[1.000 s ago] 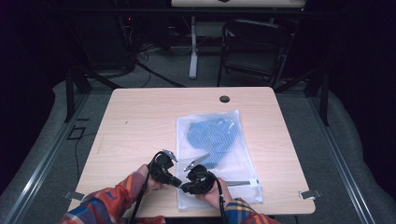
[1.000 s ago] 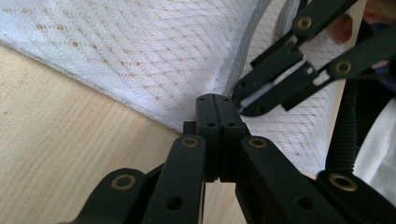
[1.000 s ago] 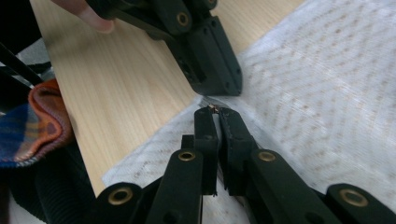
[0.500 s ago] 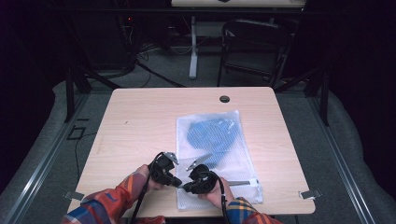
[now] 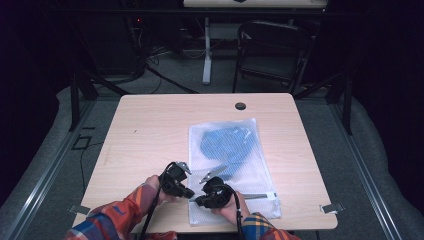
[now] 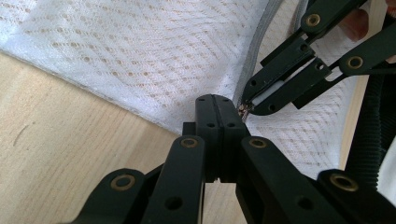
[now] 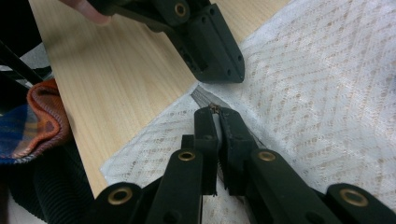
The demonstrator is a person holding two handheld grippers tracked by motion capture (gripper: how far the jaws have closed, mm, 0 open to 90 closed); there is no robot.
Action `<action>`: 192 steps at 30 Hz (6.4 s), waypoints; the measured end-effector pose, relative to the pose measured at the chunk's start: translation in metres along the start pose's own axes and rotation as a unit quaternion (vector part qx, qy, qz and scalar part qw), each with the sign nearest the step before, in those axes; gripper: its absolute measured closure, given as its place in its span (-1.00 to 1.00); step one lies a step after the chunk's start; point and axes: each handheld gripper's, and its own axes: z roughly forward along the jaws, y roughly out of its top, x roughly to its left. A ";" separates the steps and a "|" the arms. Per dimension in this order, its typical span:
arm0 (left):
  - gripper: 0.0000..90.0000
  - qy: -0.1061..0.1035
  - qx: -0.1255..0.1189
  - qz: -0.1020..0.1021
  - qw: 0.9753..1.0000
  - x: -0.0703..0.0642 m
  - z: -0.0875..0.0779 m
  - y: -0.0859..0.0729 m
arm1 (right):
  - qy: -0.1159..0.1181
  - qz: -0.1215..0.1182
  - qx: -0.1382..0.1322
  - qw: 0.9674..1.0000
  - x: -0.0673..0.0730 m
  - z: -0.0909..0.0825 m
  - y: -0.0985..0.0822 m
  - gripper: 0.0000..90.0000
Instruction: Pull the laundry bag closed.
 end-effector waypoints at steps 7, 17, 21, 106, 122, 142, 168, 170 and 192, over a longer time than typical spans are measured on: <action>1.00 -0.013 -0.007 -0.006 1.000 -0.005 0.004 0.000 | -0.001 0.002 -0.003 1.000 0.000 0.000 0.000 0.94; 1.00 -0.019 -0.002 0.005 1.000 -0.004 0.003 -0.002 | -0.003 -0.005 0.005 1.000 0.001 -0.001 -0.001 0.94; 1.00 -0.017 -0.004 0.004 1.000 -0.005 0.003 -0.002 | -0.004 0.002 0.005 1.000 -0.002 -0.004 -0.002 0.94; 1.00 -0.005 -0.011 0.024 1.000 -0.011 0.009 0.005 | -0.013 0.041 0.035 0.998 -0.030 -0.039 -0.022 0.93; 1.00 0.013 -0.046 0.030 0.998 -0.024 0.016 0.022 | -0.021 0.036 0.041 0.998 -0.030 -0.038 -0.023 0.93; 1.00 0.013 -0.034 0.052 0.998 -0.030 0.030 0.031 | -0.018 0.034 0.041 0.998 -0.030 -0.038 -0.023 0.93; 1.00 0.020 -0.038 0.062 0.997 -0.031 0.030 0.029 | -0.025 0.035 0.060 0.997 -0.035 -0.046 -0.025 0.93; 1.00 0.024 -0.035 0.063 0.997 -0.032 0.030 0.030 | -0.023 0.039 0.058 0.997 -0.035 -0.046 -0.025 0.93; 1.00 0.020 -0.036 0.063 0.997 -0.031 0.030 0.029 | -0.027 0.046 0.058 0.997 -0.042 -0.057 -0.030 0.93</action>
